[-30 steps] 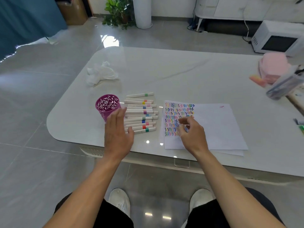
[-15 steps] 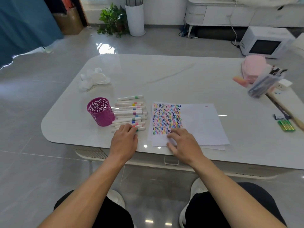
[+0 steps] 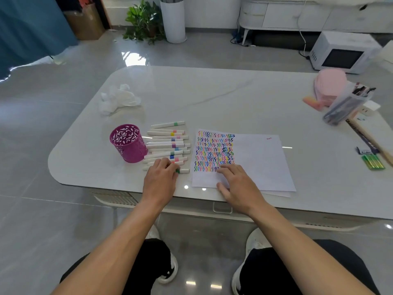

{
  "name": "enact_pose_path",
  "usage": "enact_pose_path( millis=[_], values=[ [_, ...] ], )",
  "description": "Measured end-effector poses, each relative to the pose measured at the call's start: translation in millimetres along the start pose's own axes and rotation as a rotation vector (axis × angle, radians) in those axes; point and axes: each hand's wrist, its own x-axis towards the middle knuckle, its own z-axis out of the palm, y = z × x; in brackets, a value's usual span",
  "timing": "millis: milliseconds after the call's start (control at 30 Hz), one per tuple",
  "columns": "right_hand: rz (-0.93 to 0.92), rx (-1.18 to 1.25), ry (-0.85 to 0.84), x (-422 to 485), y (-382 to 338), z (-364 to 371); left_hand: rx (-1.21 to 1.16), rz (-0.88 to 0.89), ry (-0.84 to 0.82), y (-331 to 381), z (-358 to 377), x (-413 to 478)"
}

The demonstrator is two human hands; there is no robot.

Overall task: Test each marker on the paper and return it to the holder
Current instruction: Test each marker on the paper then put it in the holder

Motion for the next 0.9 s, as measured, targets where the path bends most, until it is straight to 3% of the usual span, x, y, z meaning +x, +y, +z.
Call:
enact_pose_path(
  millis=[300,500,600,767,900],
  values=[
    [0.006,0.032,0.066,6.7,0.8,-2.4,-0.059,0.041,-0.054,12.8,-1.8,8.8],
    [0.003,0.118,0.09,14.6,-9.0,-11.0,-0.241,-0.025,-0.012,23.5,-13.3,17.7],
    [-0.006,0.195,0.105,19.8,-16.3,-21.2,-0.44,-0.045,-0.004,36.6,-21.0,23.9],
    [0.003,0.426,0.036,22.5,-30.5,-31.4,-1.124,-0.283,-0.152,65.6,-25.8,34.3],
    [0.017,0.364,0.062,24.1,-22.6,-28.5,-1.234,-0.343,-0.247,73.3,-24.5,39.4]
  ],
)
